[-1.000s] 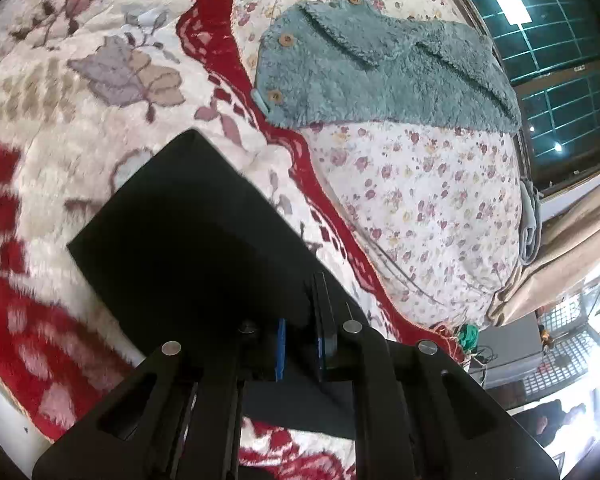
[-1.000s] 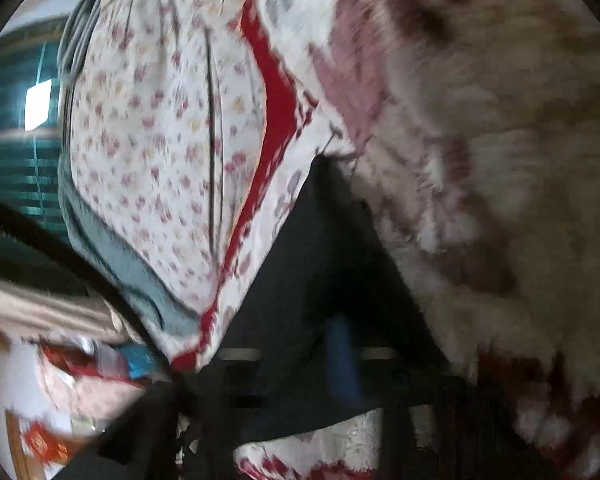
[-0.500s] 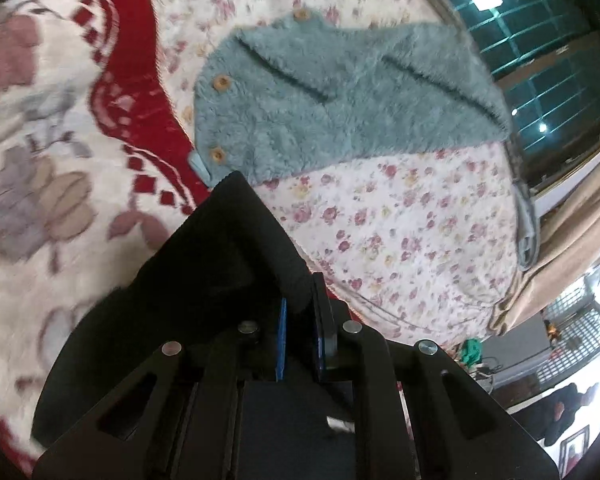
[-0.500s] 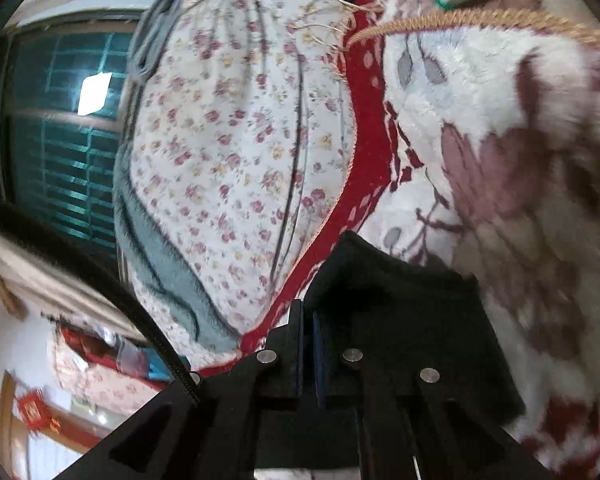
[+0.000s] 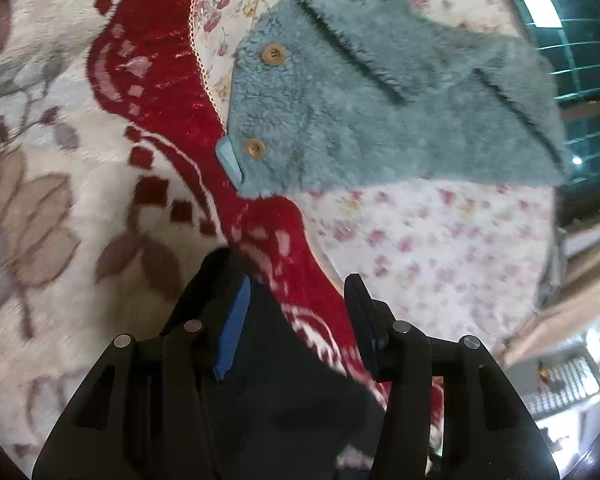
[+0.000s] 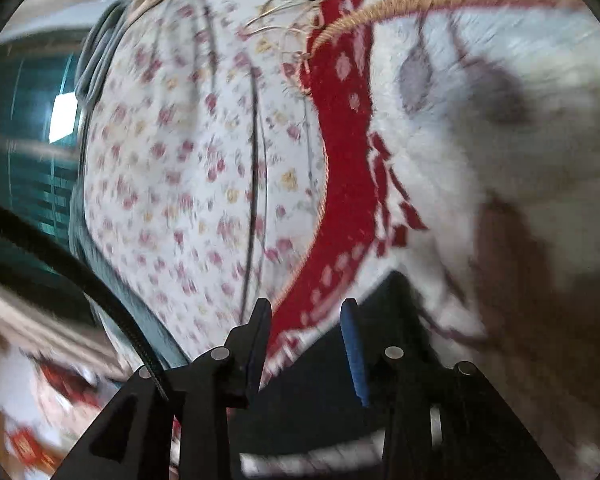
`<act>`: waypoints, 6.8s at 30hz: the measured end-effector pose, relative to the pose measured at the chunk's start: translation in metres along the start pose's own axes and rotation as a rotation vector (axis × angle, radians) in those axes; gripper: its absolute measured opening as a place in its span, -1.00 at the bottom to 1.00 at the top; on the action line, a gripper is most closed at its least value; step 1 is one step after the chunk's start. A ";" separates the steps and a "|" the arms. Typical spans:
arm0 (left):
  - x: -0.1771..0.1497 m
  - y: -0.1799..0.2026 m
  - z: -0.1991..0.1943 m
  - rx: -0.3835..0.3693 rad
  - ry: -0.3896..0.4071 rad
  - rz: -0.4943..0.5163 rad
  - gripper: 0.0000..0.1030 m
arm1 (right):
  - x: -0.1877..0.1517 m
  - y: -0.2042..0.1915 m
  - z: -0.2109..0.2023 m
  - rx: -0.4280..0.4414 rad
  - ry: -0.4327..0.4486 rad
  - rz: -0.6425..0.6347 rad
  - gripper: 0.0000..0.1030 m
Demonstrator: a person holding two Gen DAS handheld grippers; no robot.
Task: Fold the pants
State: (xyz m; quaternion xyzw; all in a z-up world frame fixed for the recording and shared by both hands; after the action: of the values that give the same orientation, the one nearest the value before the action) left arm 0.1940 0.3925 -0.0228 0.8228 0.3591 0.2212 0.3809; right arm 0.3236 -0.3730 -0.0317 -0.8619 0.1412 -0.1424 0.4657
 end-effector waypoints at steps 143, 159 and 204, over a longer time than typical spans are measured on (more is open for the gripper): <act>-0.151 0.062 -0.076 0.774 0.396 0.560 0.08 | -0.187 -0.019 -0.035 -0.184 -0.104 -0.292 -0.24; -0.147 0.071 -0.099 0.592 0.294 0.569 0.08 | -0.188 -0.020 -0.039 -0.192 -0.085 -0.310 -0.24; -0.058 0.048 -0.013 0.272 -0.067 0.571 -0.86 | -0.037 -0.008 -0.038 -0.344 -0.019 -0.226 -0.13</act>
State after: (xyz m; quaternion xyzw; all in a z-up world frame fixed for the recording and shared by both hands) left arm 0.1690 0.3323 0.0176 0.9406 0.1270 0.2421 0.2015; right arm 0.2762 -0.3840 -0.0086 -0.9405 0.0615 -0.1594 0.2939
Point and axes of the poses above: each gripper's, at about its wrist camera, not at the fingertips, and z roughly the way its jaws point, y to its right, x to its top, the point moved 6 cm from there along z, roughly the way its jaws point, and after that the axes turned 14 degrees about -y, right-handed, at the moved point
